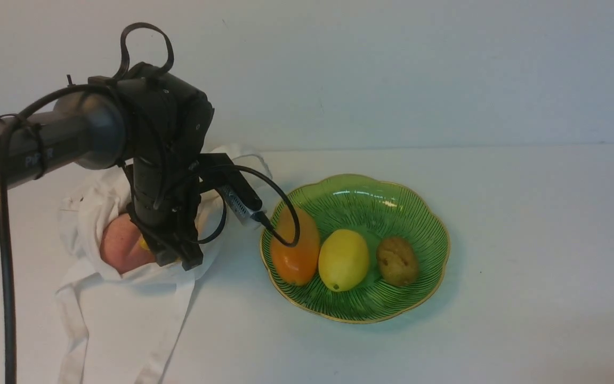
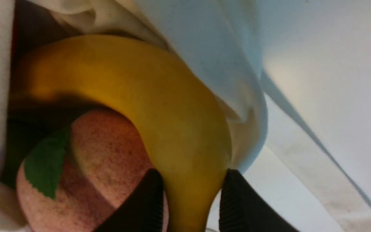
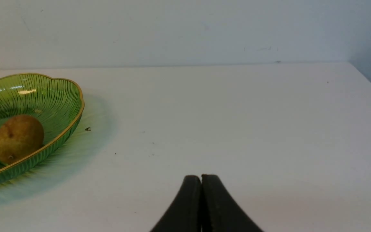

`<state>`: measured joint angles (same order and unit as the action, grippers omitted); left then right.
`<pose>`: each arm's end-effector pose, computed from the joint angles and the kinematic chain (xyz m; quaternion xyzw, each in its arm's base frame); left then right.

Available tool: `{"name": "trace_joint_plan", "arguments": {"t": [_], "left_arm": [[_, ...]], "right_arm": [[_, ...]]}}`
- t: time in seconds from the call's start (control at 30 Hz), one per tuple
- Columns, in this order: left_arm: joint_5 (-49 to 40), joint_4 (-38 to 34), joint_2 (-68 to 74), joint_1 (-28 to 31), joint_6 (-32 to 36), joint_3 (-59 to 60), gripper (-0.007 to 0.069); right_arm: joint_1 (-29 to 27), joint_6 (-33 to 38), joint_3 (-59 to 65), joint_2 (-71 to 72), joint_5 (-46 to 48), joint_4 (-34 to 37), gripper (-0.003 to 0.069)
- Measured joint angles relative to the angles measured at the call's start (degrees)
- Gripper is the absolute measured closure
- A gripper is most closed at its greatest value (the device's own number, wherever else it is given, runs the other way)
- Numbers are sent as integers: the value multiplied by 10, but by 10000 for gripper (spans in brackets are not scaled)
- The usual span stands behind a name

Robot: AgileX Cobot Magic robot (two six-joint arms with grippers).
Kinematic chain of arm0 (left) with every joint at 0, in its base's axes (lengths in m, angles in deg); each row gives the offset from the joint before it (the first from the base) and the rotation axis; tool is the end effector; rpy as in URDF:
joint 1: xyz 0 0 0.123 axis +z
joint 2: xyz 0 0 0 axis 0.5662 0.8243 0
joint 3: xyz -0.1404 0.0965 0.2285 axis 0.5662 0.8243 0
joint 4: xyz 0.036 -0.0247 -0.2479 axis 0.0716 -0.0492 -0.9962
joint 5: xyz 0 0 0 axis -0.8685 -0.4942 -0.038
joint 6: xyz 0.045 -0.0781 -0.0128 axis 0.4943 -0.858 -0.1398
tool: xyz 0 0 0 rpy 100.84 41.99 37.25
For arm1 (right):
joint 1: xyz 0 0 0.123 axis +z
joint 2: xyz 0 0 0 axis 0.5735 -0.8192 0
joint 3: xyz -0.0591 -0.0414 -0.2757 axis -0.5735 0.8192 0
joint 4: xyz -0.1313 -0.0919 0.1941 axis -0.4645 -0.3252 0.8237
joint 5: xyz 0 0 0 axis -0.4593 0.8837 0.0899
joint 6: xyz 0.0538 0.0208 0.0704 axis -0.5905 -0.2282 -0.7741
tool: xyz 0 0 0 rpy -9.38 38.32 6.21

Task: Take the fruit out of the cloth bag on the white table and place them on a plate.
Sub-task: 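Reach into the white bag and grasp the banana with the left gripper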

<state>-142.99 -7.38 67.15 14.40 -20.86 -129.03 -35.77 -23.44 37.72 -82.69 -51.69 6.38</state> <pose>0.3729 -0.1082 0.2033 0.4342 0.8886 0.1480 0.0060 0.0527 -0.0023 0.1722 0.0182 0.8055 -0.0055 0.5923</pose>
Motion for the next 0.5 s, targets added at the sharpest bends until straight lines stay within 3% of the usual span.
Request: {"name": "trace_joint_plan", "arguments": {"t": [0.5], "left_arm": [[-43,22,-65,0,-26,-43,433]], "right_arm": [[0,0,0,0,0,0,674]]}}
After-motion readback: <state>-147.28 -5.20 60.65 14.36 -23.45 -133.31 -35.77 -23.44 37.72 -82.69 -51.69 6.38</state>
